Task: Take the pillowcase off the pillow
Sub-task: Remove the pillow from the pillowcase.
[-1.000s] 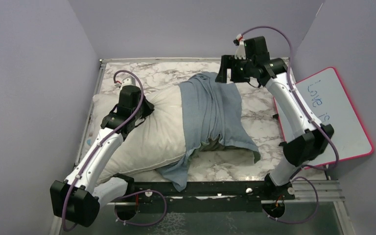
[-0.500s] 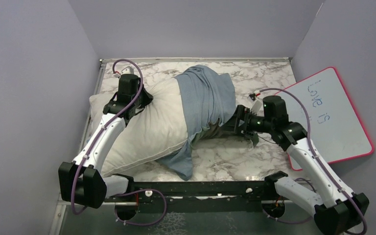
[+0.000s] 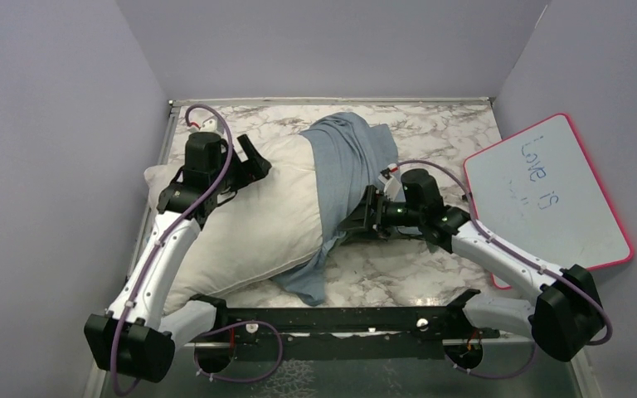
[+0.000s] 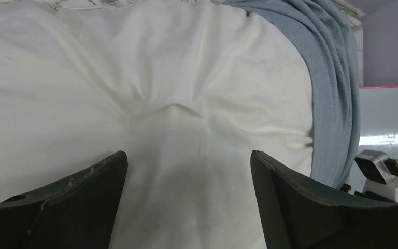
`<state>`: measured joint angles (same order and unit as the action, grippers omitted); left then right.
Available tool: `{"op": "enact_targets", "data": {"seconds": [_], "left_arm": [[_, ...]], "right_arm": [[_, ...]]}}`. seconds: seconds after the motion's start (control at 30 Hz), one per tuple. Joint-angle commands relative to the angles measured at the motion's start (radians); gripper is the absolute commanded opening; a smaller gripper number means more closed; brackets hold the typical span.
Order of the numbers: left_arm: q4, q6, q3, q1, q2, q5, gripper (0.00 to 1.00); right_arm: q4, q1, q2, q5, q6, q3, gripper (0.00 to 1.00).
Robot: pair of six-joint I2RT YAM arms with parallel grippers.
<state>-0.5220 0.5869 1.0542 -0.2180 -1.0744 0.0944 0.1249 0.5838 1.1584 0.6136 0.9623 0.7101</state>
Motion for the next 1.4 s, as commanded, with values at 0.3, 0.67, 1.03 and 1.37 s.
{"op": "enact_targets", "data": {"seconds": [0.3, 0.67, 1.03, 1.37], "left_arm": [[-0.3, -0.027, -0.067, -0.001, 0.262, 0.358, 0.9], [-0.313, 0.057, -0.138, -0.055, 0.33, 0.516, 0.88], [-0.317, -0.113, 0.034, -0.408, 0.134, -0.038, 0.86], [-0.313, -0.594, 0.145, -0.642, -0.033, -0.523, 0.99]], "right_arm": [[-0.23, 0.018, 0.143, -0.187, 0.149, 0.016, 0.29], [-0.238, 0.018, 0.299, -0.207, 0.123, 0.27, 0.05], [-0.175, 0.018, 0.36, -0.191, 0.05, 0.35, 0.05], [-0.097, 0.018, 0.336, -0.223, 0.0, 0.358, 0.06]]}}
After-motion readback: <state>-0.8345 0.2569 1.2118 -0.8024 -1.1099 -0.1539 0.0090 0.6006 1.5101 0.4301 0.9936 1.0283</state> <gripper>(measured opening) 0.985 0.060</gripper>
